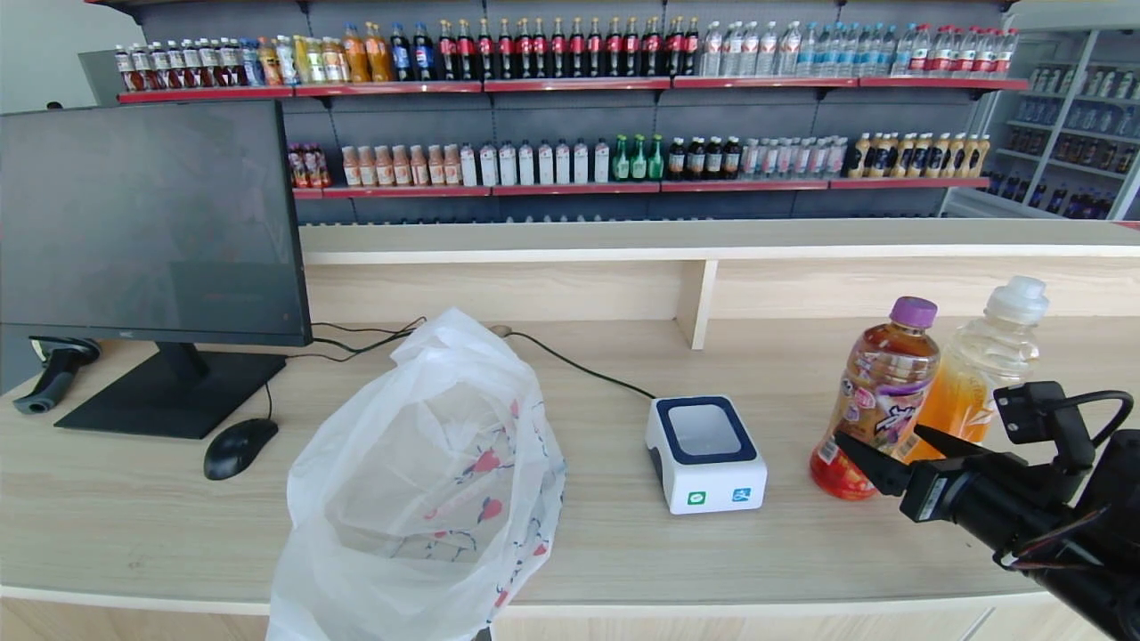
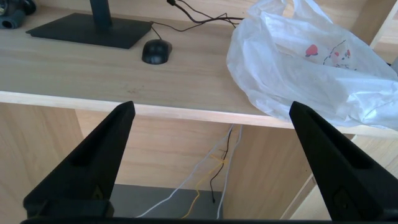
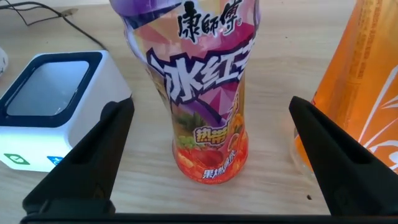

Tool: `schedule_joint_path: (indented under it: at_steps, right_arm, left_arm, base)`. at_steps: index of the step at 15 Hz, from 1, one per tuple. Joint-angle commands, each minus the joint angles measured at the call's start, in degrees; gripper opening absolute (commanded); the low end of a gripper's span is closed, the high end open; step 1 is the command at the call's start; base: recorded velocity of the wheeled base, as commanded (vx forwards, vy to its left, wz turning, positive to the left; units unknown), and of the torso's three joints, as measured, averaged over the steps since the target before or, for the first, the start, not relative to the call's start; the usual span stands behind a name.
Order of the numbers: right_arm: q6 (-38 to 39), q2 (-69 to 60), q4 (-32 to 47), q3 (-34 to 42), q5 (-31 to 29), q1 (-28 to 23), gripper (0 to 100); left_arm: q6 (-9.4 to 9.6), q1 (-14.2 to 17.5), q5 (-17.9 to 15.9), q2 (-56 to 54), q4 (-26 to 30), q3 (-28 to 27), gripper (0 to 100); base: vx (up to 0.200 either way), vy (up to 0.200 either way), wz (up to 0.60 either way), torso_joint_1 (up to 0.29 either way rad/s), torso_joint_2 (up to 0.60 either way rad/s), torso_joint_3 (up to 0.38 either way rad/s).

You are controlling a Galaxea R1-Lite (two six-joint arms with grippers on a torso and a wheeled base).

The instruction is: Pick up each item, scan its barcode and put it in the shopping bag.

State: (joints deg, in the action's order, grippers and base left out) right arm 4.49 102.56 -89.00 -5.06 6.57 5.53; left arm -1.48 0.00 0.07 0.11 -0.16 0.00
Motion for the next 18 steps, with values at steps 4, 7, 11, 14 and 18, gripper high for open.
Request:
schedule_joint_path:
  at_steps: [4,7,11,14,18]
  right_arm:
    - [0.00,2.82,-0.12,-2.15,0.02,0.18,100]
    - [0.00,3.35,-0.47,-3.47,-0.07,0.27,100]
    - [-0.18,4.84,-0.47,-4.35,-0.07,0.35,100]
    - [-0.53,5.90,-0.56,-6.02,-0.07,0.35,100]
    - [-0.71,6.95,-0.47,-8.39,-0.07,0.35,100]
  left_arm:
    - [-0.02,0.00,0.01,-0.02,-0.02,0.00,100]
    - [-0.02,0.00,0.01,-0.02,-0.02,0.00,100]
    - [-0.02,0.00,0.01,-0.02,-0.02,0.00,100]
    - [-0.02,0.00,0.10,-0.02,-0.02,0.00,100]
    - [-0.02,0.00,0.01,-0.02,-0.02,0.00,100]
  base:
    - [0.000,0.000,0.00,0.000,0.00,0.000]
    - [0.000,0.000,0.00,0.000,0.00,0.000]
    - [0.000,0.000,0.00,0.000,0.00,0.000]
    - [0.000,0.000,0.00,0.000,0.00,0.000]
    - [0.000,0.000,0.00,0.000,0.00,0.000]
